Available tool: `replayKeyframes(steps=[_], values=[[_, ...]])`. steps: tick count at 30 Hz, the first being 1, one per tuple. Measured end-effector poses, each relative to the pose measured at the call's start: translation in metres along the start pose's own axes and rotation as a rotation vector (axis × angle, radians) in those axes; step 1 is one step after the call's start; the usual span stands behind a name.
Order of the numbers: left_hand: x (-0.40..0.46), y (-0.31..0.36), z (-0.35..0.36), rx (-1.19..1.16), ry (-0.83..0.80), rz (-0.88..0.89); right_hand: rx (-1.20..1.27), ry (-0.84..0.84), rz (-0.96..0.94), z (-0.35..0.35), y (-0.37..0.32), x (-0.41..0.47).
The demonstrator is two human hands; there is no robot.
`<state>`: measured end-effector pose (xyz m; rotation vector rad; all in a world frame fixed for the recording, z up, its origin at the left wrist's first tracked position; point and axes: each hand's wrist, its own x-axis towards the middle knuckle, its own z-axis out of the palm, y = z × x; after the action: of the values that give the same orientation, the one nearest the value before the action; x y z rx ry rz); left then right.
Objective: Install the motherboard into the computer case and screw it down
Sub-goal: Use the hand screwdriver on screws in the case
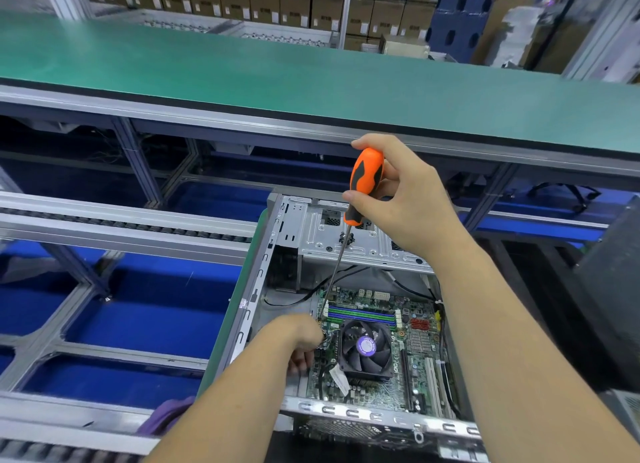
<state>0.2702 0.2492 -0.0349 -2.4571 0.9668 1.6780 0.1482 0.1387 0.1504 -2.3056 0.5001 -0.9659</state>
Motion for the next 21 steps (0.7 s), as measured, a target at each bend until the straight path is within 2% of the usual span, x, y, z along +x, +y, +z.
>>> replayKeyframes(steps=[6, 21], values=[[0.001, 0.000, 0.002, 0.072, -0.018, 0.025, 0.014, -0.003, 0.004, 0.000, 0.001, 0.000], [-0.011, 0.004, 0.000, 0.079, -0.043, 0.033, -0.003, -0.012, 0.004, 0.002, 0.001, -0.002]])
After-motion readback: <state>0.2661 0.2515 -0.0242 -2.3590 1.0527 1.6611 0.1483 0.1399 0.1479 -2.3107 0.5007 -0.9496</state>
